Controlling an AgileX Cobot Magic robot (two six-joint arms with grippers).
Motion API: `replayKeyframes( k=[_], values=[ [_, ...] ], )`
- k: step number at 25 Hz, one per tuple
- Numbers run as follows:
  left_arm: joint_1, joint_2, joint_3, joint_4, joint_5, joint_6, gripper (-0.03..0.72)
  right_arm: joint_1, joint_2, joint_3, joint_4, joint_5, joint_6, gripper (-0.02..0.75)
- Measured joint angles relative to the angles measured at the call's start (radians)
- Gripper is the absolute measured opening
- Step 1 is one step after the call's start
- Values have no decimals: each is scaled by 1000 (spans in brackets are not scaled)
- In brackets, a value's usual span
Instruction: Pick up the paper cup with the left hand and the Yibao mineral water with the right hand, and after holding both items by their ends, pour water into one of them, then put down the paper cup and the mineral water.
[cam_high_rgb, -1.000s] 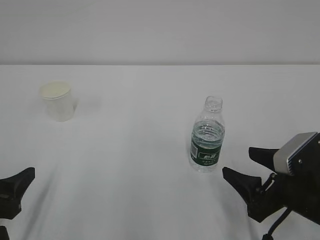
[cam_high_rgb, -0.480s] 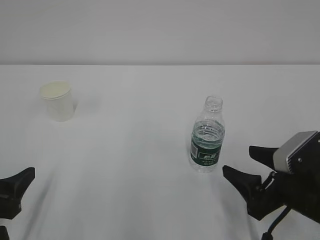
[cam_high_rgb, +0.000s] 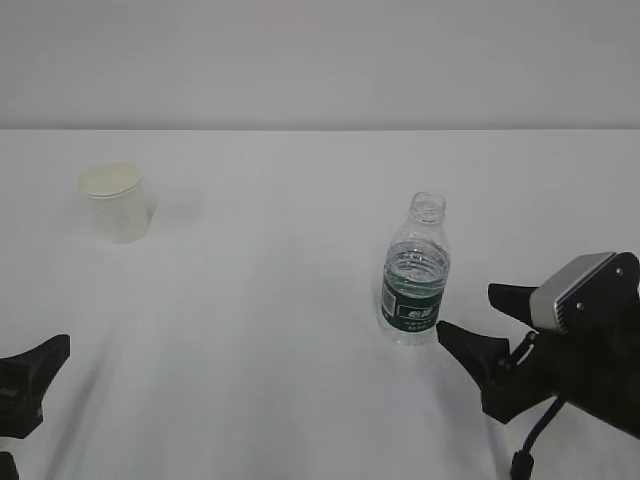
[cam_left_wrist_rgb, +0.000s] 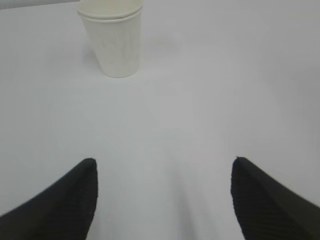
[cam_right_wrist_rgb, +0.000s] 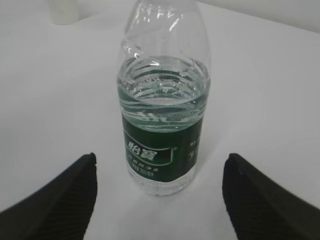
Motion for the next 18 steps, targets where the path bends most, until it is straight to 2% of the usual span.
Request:
replayKeyframes(
  k=[18],
  values=[
    [0, 0, 0, 0, 0, 0, 593, 0, 58, -46, -15, 0, 0, 594]
  ],
)
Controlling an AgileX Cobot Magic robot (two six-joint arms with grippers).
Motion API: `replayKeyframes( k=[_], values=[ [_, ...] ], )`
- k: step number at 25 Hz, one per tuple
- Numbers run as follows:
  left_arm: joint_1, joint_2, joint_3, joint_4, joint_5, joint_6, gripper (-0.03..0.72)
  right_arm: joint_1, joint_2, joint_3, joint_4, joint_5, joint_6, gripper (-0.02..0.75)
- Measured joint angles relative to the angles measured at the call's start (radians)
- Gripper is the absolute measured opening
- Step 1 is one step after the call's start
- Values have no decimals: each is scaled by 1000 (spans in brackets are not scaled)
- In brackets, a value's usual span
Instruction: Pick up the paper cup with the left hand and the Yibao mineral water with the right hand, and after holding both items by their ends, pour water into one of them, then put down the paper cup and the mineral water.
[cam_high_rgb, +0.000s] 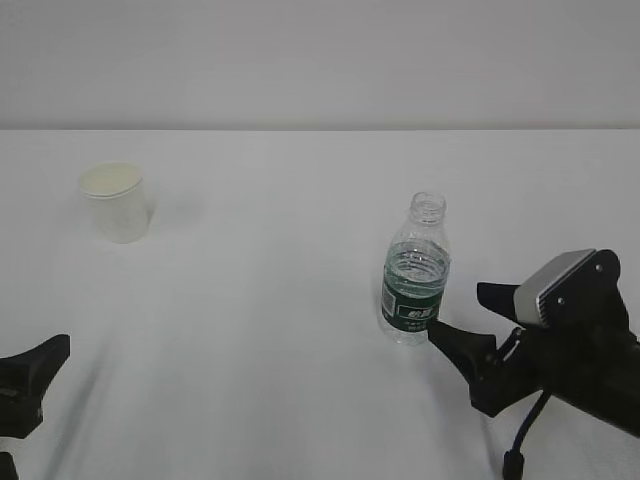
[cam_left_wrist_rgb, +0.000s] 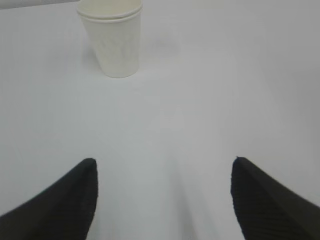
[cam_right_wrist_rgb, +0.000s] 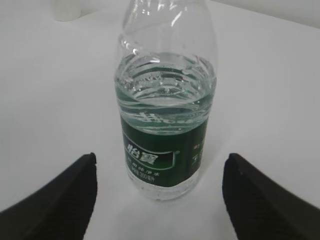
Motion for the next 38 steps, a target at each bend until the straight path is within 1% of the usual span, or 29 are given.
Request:
replayKeyframes(
  k=[1, 4, 8, 31, 38],
  values=[
    [0, 0, 0, 0, 0, 0, 593, 0, 8, -5, -1, 0, 6, 603],
    [0, 0, 0, 0, 0, 0, 593, 0, 41, -16, -1, 0, 38, 661],
    [0, 0, 0, 0, 0, 0, 593, 0, 60, -17, -1, 0, 51, 687],
    [0, 0, 0, 0, 0, 0, 593, 0, 68, -101, -7, 0, 85, 689],
    [0, 0, 0, 0, 0, 0, 593, 0, 115, -135, -36, 0, 85, 689]
  ],
)
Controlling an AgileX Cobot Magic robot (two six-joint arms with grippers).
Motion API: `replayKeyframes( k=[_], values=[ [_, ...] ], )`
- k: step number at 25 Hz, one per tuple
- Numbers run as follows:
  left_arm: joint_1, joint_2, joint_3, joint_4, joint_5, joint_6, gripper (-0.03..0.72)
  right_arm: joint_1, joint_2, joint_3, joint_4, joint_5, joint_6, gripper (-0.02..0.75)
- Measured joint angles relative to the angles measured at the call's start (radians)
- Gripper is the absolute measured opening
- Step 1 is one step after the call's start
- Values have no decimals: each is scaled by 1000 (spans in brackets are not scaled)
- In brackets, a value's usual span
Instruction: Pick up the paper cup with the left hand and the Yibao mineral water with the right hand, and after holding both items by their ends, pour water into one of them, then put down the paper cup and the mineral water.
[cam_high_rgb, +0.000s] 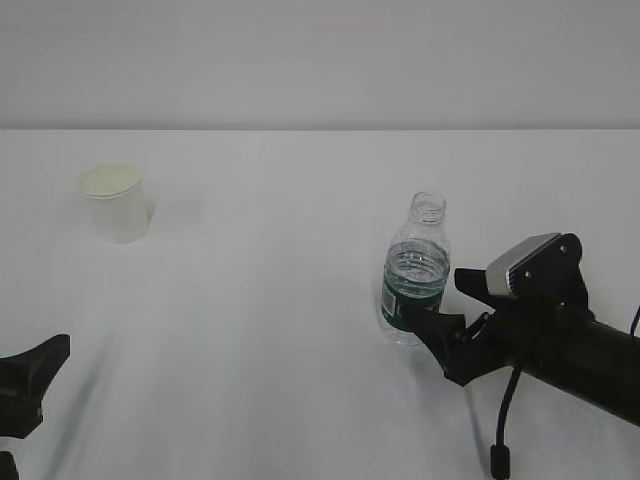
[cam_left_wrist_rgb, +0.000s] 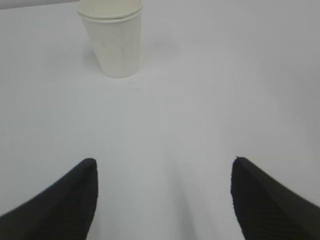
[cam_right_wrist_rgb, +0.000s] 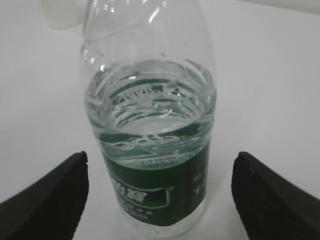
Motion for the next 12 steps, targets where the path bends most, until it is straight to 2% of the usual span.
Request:
replayKeyframes(
  k=[12],
  values=[
    [0, 0, 0, -2, 0, 0, 593, 0, 7, -82, -35, 35, 4, 687]
  ],
)
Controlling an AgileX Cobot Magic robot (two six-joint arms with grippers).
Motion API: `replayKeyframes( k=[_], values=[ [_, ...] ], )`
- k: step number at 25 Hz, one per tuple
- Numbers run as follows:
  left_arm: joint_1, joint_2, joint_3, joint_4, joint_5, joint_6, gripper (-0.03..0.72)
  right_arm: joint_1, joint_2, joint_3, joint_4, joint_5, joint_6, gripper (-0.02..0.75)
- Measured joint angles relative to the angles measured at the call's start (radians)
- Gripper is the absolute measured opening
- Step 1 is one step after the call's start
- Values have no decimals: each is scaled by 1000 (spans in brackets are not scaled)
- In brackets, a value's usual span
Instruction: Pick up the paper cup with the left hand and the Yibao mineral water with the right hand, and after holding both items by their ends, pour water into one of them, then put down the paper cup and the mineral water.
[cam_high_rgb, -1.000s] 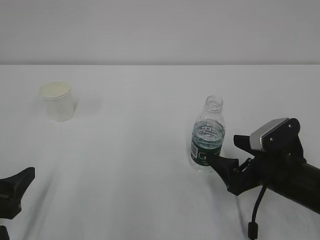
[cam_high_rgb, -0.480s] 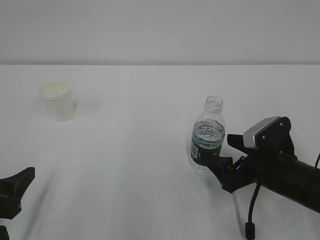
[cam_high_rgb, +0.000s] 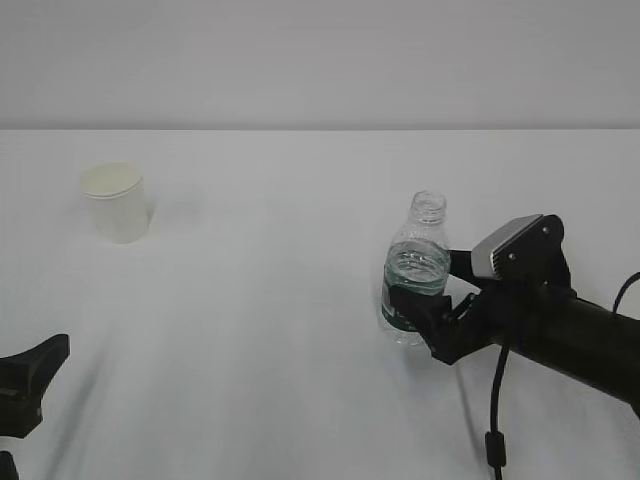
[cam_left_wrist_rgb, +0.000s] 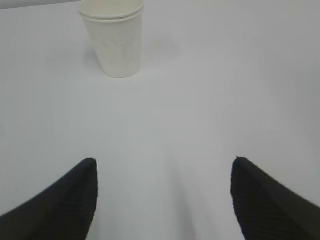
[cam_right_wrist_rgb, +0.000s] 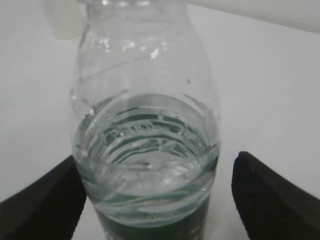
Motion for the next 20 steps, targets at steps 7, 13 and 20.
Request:
replayKeyframes(
  k=[7, 13, 20],
  values=[
    [0, 0, 0, -2, 0, 0, 593, 0, 1, -24, -21, 38, 15, 687],
    [0, 0, 0, -2, 0, 0, 593, 0, 2, -41, -26, 61, 19, 687],
    [0, 0, 0, -4, 0, 0, 593, 0, 70, -52, -25, 46, 23, 686]
  ],
)
